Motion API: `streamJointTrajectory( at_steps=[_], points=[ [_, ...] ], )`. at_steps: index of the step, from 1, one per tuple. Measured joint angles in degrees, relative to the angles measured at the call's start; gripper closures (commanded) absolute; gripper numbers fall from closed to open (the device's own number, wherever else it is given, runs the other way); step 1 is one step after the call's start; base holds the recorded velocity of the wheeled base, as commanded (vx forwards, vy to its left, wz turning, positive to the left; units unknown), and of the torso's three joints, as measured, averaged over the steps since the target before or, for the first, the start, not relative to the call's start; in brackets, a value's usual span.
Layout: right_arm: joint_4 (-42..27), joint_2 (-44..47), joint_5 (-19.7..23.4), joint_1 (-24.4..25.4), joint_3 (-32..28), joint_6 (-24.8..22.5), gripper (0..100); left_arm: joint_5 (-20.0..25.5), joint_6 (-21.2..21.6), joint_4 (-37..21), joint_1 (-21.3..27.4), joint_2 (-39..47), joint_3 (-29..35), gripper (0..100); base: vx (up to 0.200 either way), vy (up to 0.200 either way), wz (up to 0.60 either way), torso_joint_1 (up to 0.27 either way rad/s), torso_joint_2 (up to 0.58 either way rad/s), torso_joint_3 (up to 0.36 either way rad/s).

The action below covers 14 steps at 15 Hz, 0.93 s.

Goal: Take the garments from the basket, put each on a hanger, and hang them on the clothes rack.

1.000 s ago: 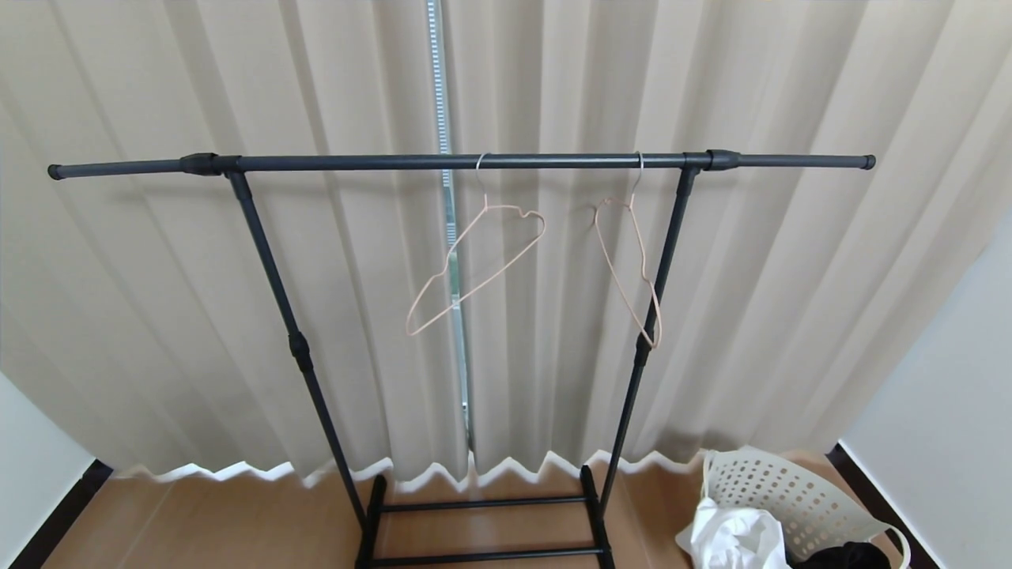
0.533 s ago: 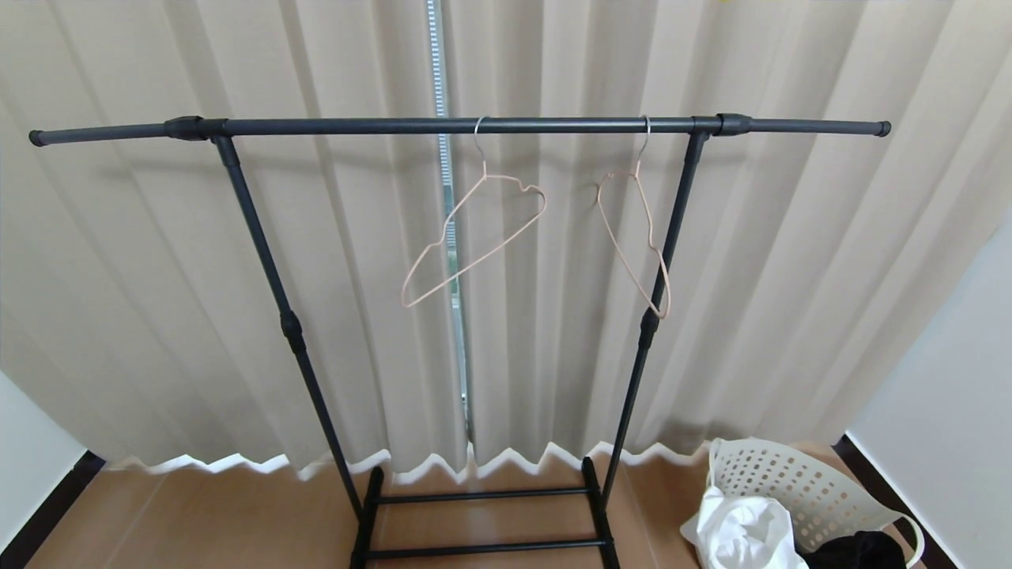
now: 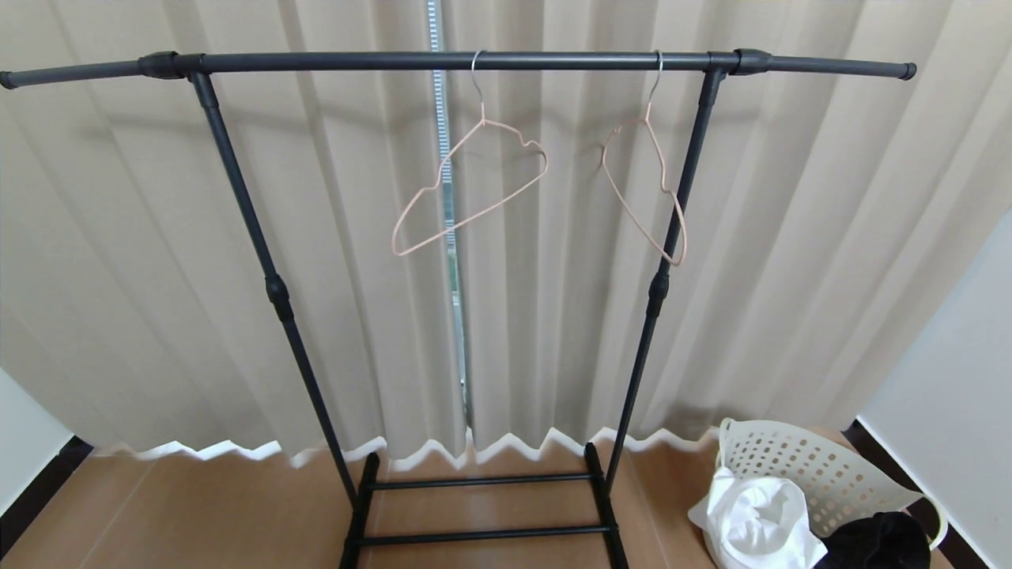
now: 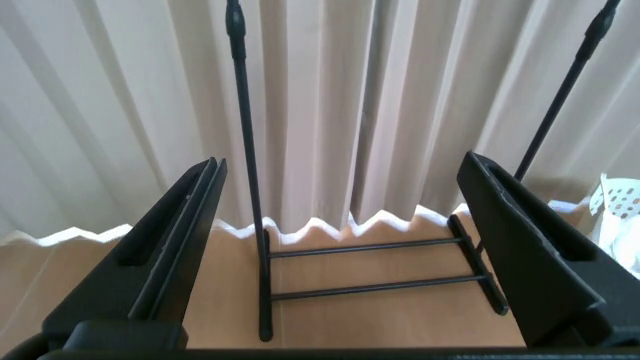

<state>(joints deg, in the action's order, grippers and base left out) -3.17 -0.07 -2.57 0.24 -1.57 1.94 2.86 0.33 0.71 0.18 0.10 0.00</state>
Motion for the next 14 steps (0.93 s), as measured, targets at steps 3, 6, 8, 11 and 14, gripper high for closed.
streamJointTrajectory(
  at_steps=[3, 6, 8, 11, 14],
  points=[
    [0.05, 0.0, 0.01, 0.0, 0.01, 0.0, 0, -0.02, 0.0, 0.0, 0.0, 0.0, 0.0, 0, 0.0, 0.0, 0.0, -0.159, 0.49, 0.338],
    [0.02, 0.0, 0.01, 0.0, 0.01, -0.02, 0, 0.0, 0.02, 0.0, 0.0, 0.0, 0.0, 0, 0.0, 0.0, 0.0, -0.136, 0.48, 0.344],
    [0.05, 0.0, 0.01, 0.0, 0.0, 0.0, 0, -0.02, 0.0, 0.0, 0.0, 0.0, 0.0, 0, 0.0, 0.0, 0.0, -0.107, 0.47, 0.356],
    [0.05, 0.0, 0.01, 0.0, -0.02, 0.0, 0, -0.02, 0.02, 0.0, 0.0, 0.0, 0.0, 0, 0.0, 0.0, 0.0, -0.084, 0.46, 0.372],
    [0.02, 0.0, 0.01, 0.0, 0.04, 0.0, 0, -0.05, 0.0, -0.02, 0.0, 0.0, 0.0, 0, 0.0, 0.0, 0.0, -0.036, 0.3, 0.259]
  ],
)
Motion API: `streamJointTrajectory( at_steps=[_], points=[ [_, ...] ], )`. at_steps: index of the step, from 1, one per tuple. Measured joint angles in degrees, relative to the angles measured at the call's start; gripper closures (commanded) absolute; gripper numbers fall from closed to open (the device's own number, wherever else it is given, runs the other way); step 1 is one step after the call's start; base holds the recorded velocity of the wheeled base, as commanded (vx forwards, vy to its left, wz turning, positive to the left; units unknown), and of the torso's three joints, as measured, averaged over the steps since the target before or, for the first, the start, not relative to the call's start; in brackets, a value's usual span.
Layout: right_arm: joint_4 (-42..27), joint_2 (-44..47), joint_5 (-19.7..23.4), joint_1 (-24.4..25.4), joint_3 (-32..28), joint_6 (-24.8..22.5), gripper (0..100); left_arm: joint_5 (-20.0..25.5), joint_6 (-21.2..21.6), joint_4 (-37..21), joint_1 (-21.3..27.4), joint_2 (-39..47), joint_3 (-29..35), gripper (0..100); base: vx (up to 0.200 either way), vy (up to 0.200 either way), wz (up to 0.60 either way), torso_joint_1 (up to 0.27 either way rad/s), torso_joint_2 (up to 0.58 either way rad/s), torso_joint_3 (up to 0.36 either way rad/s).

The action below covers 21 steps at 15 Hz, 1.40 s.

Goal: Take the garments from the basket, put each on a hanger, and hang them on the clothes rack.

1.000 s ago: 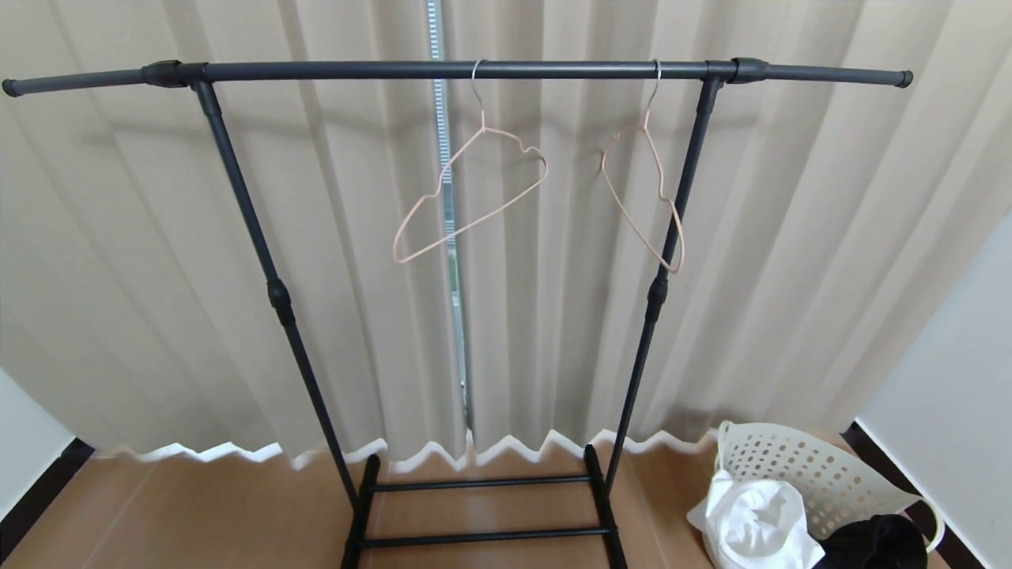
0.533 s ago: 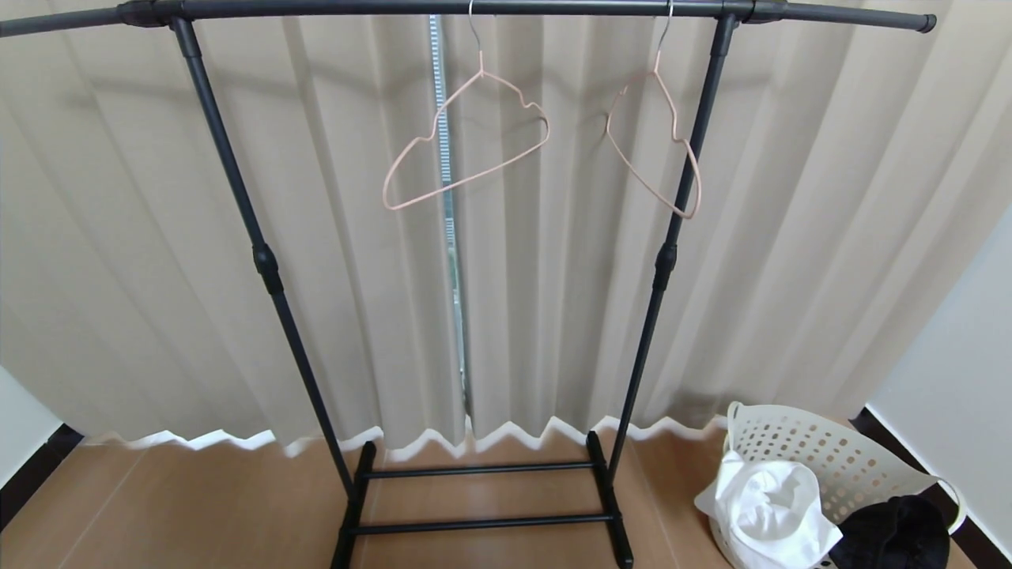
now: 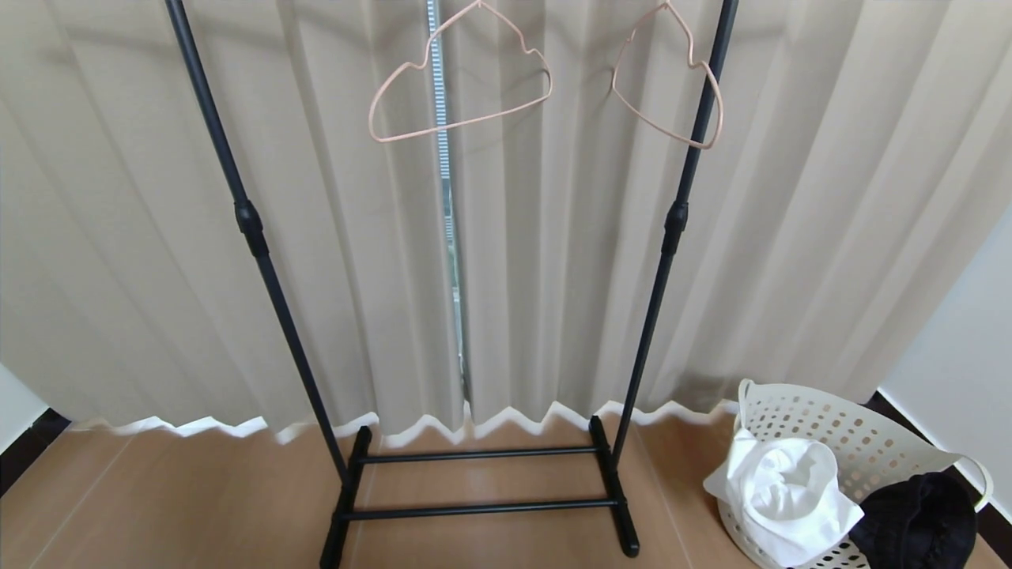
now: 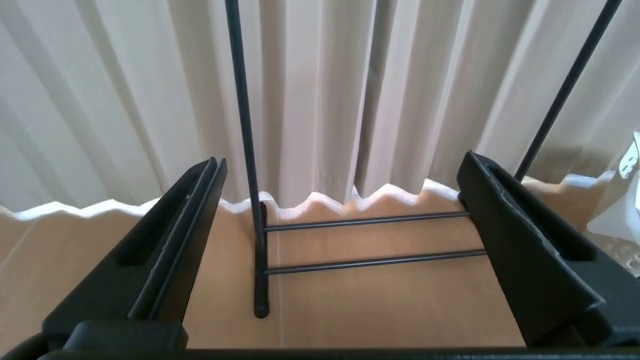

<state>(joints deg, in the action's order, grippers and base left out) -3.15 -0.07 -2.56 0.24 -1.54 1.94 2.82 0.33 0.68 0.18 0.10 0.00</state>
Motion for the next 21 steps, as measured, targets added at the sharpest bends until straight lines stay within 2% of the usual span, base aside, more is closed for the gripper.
streamJointTrajectory(
  at_steps=[3, 9, 11, 20, 21],
  points=[
    [-0.02, 0.0, 0.0, 0.0, 0.05, -0.02, 0, 0.0, 0.0, -0.02, 0.0, 0.0, 0.0, 0, 0.0, 0.0, 0.0, -0.006, 0.05, 0.042],
    [-0.02, 0.0, 0.0, 0.0, 0.05, -0.05, 0, 0.0, 0.02, -0.02, 0.0, 0.0, 0.0, 0, 0.0, 0.0, -0.6, 0.002, 0.01, 0.009],
    [0.02, 0.0, -0.01, -0.02, 0.05, -0.02, 0, 0.0, 0.05, 0.0, 0.0, 0.0, 0.0, 0, 0.0, 0.0, 0.0, 0.0, 0.0, 0.0],
    [-0.02, 0.0, 0.0, 0.0, 0.05, -0.05, 0, 0.07, 0.1, -0.11, 0.0, 0.0, 0.0, 0, 0.0, -0.2, 0.0, 0.002, 0.0, 0.003],
    [-0.02, 0.0, 0.0, 0.0, 0.05, -0.05, 0, 0.09, 0.07, -0.09, 0.0, 0.0, 0.0, 0, 0.0, 0.0, 0.0, 0.0, 0.0, 0.0]
  ],
)
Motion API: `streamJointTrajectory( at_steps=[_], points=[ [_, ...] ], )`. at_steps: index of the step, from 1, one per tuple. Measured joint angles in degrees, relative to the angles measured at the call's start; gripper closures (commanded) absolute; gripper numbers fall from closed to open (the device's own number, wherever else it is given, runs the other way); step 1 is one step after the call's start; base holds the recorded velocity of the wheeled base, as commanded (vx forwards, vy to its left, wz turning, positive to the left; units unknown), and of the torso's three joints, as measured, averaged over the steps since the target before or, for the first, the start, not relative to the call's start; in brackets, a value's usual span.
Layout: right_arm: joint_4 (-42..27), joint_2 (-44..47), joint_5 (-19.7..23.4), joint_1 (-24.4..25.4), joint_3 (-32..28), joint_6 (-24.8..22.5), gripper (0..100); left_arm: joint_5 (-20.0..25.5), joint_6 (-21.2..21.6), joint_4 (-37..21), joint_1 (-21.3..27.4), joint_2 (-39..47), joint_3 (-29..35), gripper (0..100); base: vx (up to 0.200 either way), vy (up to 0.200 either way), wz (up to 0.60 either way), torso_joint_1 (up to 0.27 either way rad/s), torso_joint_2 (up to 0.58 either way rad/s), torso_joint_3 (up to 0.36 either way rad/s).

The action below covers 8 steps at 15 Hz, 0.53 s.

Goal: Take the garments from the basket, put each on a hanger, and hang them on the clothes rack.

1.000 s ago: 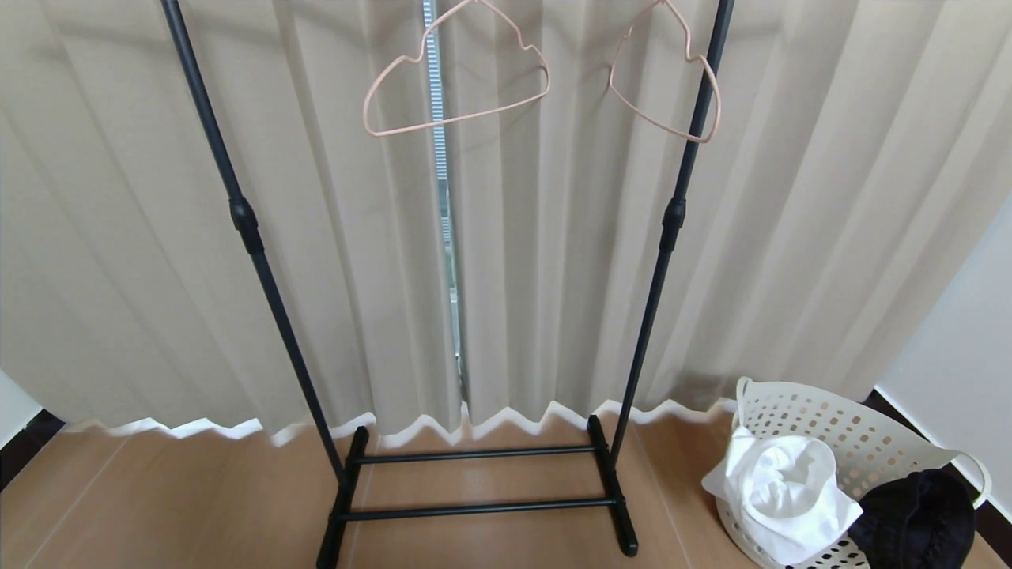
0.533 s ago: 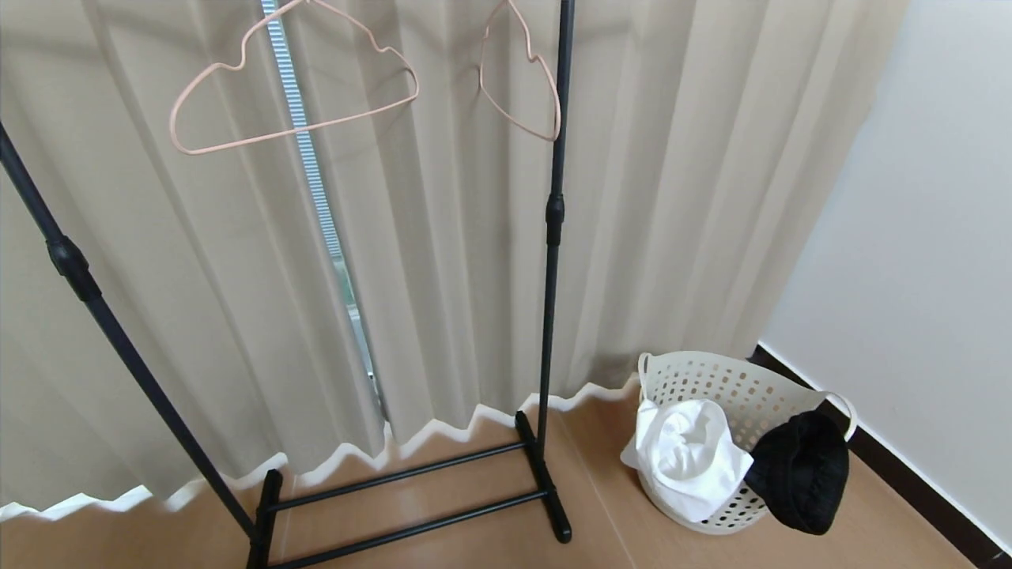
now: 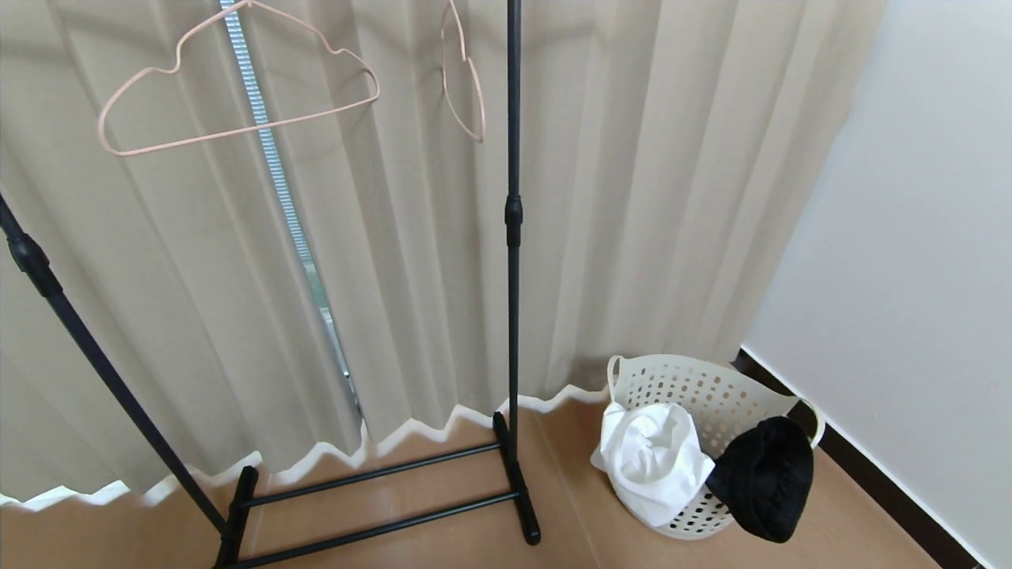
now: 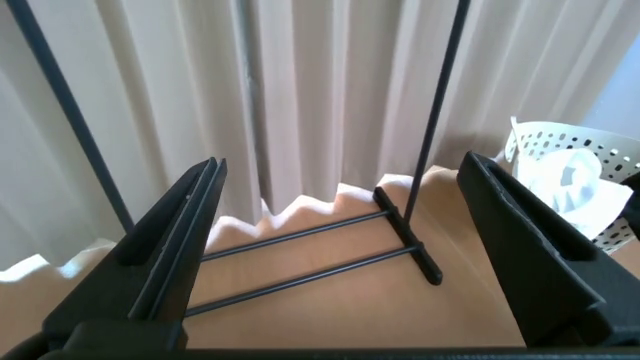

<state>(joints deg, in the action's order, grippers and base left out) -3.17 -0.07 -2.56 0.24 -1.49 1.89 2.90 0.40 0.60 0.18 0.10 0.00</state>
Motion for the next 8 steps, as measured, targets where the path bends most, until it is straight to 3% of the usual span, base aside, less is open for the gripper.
streamJointTrajectory(
  at_steps=[3, 8],
  points=[
    [0.06, 0.0, 0.02, -0.02, 0.0, 0.02, 0, -0.01, -0.05, 0.0, 0.02, 0.0, 0.0, 0, 0.0, 0.0, -0.6, 0.005, 0.01, 0.001],
    [0.02, 0.0, 0.0, -0.04, 0.0, -0.01, 0, -0.01, -0.13, 0.09, 0.0, 0.0, 0.0, 0, 0.0, 0.0, 0.0, 0.0, 0.0, 0.0]
  ],
)
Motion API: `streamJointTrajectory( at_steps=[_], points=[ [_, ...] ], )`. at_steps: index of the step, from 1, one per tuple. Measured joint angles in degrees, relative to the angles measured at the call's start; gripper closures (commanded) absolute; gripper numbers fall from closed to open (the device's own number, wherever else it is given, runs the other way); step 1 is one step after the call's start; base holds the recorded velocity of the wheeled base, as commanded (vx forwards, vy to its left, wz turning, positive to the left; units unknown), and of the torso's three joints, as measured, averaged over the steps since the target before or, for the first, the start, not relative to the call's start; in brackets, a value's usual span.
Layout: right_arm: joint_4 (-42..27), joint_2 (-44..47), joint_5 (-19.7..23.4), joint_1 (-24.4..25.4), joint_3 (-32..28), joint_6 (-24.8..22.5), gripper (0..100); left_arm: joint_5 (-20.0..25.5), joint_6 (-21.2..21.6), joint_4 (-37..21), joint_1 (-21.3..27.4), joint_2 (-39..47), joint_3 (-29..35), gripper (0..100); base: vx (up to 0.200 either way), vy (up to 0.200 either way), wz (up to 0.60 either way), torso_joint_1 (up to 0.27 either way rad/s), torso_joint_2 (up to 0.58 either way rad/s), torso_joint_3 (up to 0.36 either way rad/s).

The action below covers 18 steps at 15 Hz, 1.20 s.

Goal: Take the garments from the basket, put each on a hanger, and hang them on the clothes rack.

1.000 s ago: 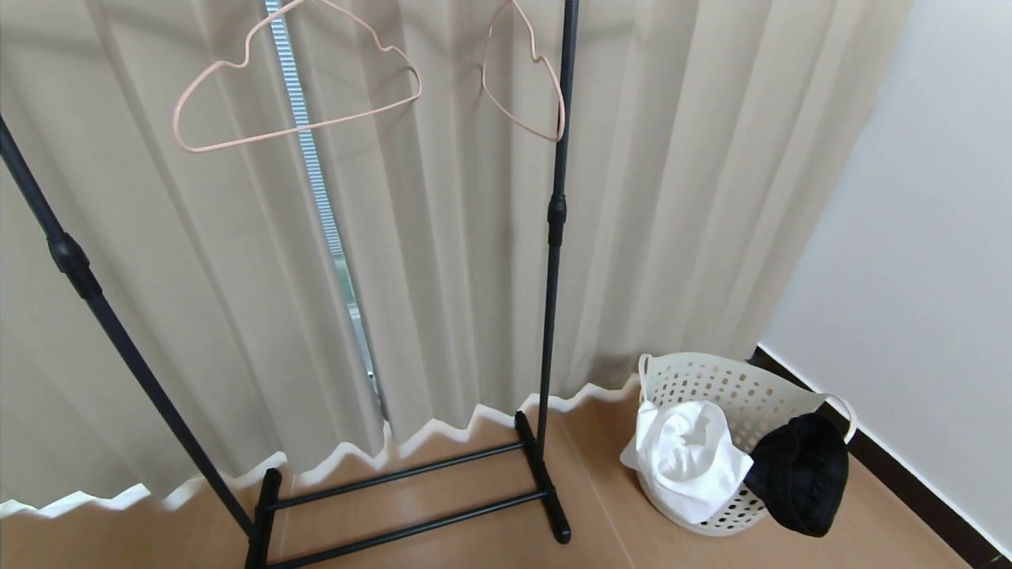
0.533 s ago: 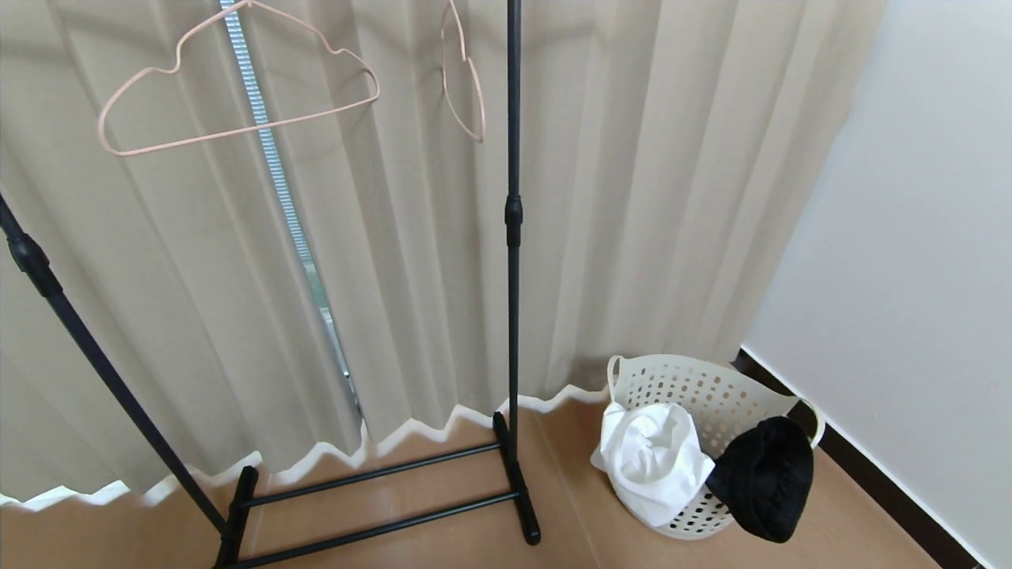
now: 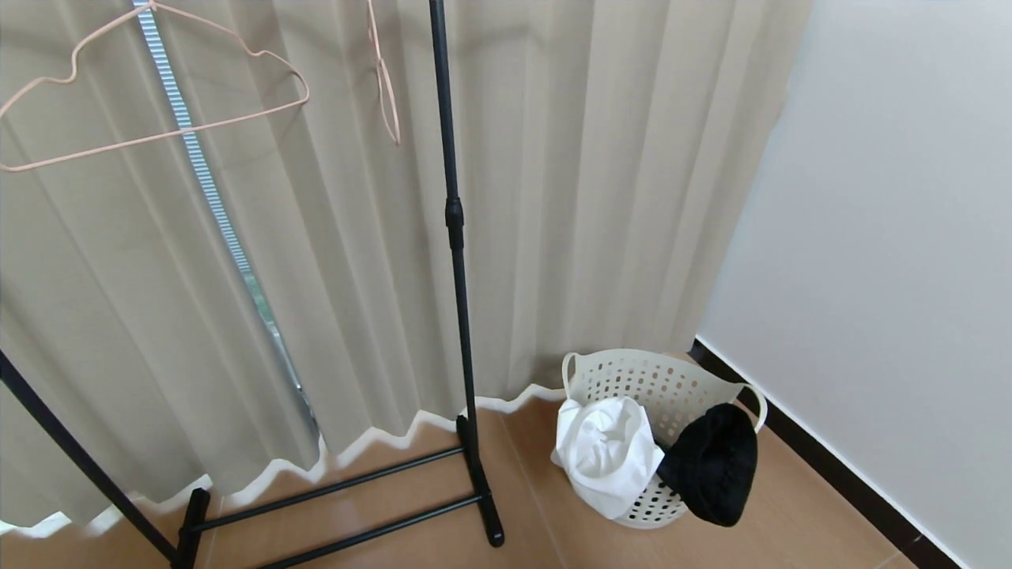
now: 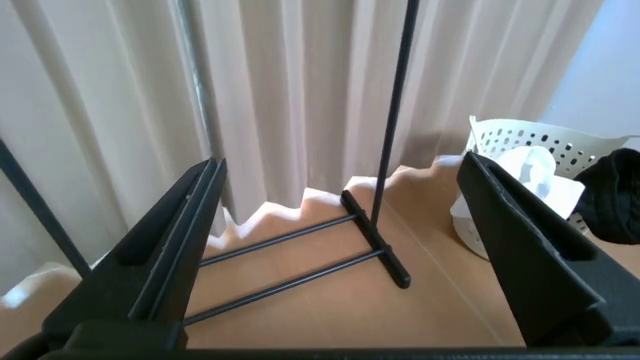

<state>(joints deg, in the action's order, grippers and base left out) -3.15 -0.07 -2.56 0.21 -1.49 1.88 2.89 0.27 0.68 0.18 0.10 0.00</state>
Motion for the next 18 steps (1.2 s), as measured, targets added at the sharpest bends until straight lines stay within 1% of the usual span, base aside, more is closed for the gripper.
streamJointTrajectory(
  at_steps=[1, 4, 12, 16, 18],
  points=[
    [-0.05, 0.0, 0.02, 0.1, 0.0, 0.01, 0, 0.0, 0.05, 0.0, -0.05, 0.0, 0.0, 0, 0.0, 0.0, 0.0, 0.0, 0.0, 0.0],
    [-0.05, 0.0, 0.0, 0.04, 0.0, 0.0, 0, -0.02, 0.06, 0.02, 0.0, 0.0, 0.0, 0, 0.0, 0.0, -0.6, -0.001, 0.0, 0.005],
    [-0.02, 0.0, 0.0, 0.04, 0.0, -0.02, 0, 0.0, 0.06, -0.06, 0.0, 0.0, 0.0, 0, 0.0, 0.0, 0.0, 0.0, 0.0, 0.0],
    [0.0, 0.0, 0.0, 0.01, 0.0, 0.0, 0, 0.0, 0.06, -0.02, 0.0, 0.0, 0.0, 0, 0.2, 0.0, 0.0, 0.005, 0.0, 0.004],
    [-0.05, 0.0, 0.0, 0.01, 0.0, 0.01, 0, -0.07, 0.02, -0.02, 0.0, 0.0, 0.0, 0, 0.0, 0.0, 0.0, 0.0, 0.0, 0.0]
  ],
)
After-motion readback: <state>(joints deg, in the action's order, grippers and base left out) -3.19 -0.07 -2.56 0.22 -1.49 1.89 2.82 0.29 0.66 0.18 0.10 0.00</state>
